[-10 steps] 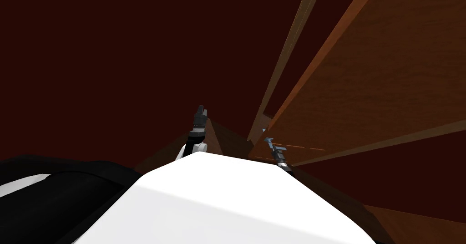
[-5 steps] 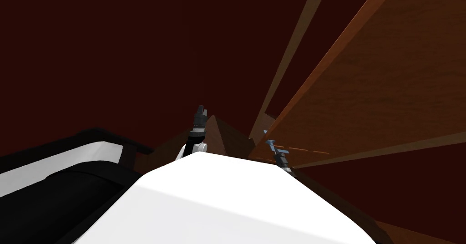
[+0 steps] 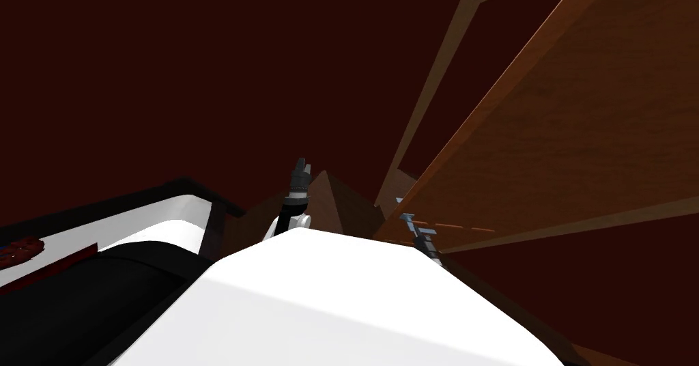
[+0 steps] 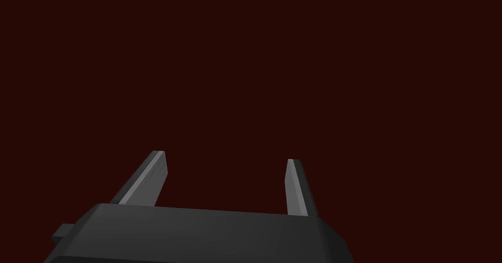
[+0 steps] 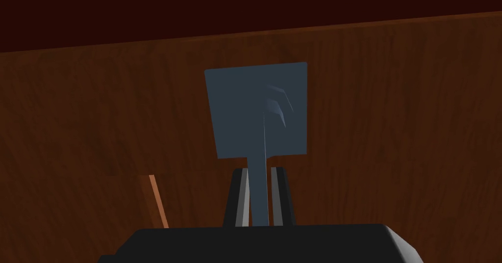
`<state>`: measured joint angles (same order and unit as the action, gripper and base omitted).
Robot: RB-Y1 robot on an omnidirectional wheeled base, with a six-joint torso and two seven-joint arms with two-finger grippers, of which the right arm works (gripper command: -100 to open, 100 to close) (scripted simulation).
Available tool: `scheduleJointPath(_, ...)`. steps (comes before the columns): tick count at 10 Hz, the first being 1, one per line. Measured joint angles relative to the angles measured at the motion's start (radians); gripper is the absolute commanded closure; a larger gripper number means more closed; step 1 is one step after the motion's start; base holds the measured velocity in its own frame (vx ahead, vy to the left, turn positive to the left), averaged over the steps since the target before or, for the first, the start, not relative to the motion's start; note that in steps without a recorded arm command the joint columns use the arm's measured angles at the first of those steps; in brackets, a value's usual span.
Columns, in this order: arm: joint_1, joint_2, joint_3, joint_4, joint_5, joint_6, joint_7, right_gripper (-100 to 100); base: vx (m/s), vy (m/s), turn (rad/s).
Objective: Pull the door open
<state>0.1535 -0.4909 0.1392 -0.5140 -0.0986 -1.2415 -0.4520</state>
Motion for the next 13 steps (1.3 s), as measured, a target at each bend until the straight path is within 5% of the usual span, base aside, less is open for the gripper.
scheduleJointPath(10, 0.036, -0.015, 0.020, 0.054, -0.005, -0.102, -0.015, 100, -0.191, -0.072, 0.157)
scheduleJointPath(13, 0.012, -0.010, 0.022, 0.056, 0.001, -0.084, -0.014, 100, -0.173, -0.036, 0.094)
